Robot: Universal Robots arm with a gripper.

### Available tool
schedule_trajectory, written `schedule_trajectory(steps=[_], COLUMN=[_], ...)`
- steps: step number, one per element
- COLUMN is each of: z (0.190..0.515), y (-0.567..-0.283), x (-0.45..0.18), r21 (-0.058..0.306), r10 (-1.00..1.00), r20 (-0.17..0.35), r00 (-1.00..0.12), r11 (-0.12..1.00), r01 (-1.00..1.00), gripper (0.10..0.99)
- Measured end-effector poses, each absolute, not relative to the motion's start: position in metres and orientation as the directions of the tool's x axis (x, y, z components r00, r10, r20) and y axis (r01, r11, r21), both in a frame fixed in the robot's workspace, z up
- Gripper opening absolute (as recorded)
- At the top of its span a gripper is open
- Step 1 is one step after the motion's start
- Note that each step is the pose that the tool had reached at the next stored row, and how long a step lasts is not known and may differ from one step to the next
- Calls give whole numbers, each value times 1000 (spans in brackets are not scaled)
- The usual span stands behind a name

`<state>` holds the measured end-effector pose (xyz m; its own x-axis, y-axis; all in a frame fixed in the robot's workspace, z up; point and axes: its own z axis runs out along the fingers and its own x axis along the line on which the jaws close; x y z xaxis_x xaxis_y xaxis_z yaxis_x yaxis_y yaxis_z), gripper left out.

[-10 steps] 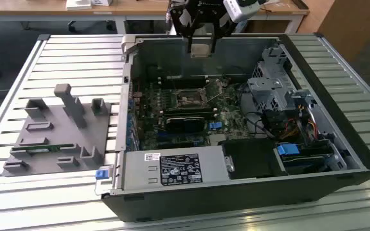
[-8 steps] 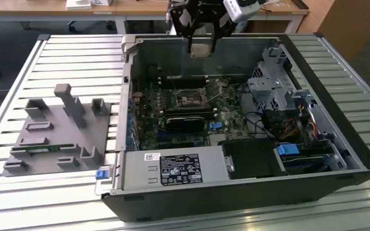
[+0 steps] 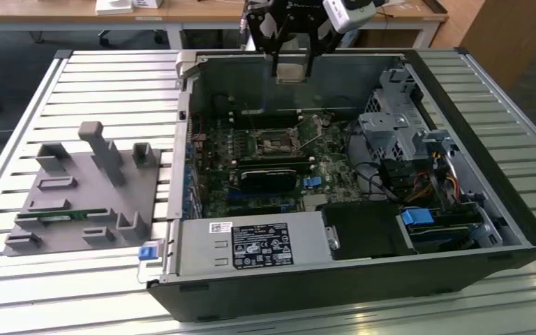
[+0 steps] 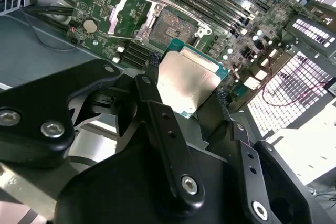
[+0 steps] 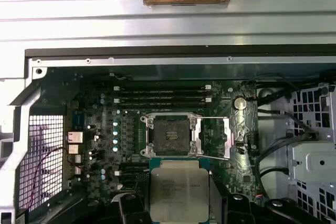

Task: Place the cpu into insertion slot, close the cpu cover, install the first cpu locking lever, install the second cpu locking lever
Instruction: 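Place the cpu into insertion slot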

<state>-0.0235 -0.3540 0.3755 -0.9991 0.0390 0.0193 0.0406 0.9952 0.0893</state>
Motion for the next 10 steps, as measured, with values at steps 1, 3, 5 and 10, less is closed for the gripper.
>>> schedule_trajectory(steps=[1, 3, 5, 10], z=[376, 375, 375, 375], y=[-354, -354, -354, -354], x=[-23, -23, -23, -23], r21=[89, 89, 89, 89], r10=[43, 53, 61, 82], r20=[19, 19, 19, 19], r00=[-999, -998, -998, -996], r11=[995, 995, 994, 992], r01=[45, 54, 63, 84], gripper=[541, 541, 541, 541])
